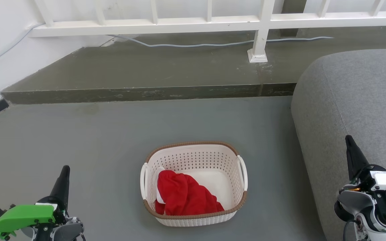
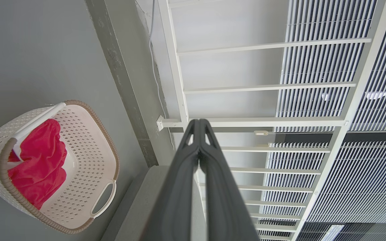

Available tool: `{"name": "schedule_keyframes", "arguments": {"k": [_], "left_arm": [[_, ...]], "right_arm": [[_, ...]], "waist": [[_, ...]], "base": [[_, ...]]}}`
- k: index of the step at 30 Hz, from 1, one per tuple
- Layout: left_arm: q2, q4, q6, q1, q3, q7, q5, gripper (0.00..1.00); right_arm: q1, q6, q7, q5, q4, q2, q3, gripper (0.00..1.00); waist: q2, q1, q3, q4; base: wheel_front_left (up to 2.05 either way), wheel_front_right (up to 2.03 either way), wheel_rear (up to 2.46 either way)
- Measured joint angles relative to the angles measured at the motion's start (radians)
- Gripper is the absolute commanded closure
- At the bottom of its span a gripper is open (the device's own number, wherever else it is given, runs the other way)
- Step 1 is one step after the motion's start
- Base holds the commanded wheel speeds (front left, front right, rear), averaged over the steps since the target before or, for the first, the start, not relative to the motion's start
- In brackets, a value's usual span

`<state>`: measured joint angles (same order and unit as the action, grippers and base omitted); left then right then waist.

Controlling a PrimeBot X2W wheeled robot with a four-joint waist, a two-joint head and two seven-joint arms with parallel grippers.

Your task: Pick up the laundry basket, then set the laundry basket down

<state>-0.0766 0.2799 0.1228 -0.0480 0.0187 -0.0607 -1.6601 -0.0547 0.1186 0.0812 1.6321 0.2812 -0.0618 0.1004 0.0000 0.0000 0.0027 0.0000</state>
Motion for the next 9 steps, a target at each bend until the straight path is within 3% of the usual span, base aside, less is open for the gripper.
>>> {"name": "schedule_keyframes", "arguments": {"k": [9], "left_arm": [[0.0,0.0,0.0,0.0,0.001,0.0,0.0,1.0]], "right_arm": [[0.0,0.0,0.0,0.0,0.0,0.0,0.001,1.0]], "waist": [[0.0,0.0,0.0,0.0]], "base": [[0.0,0.0,0.0]]}}
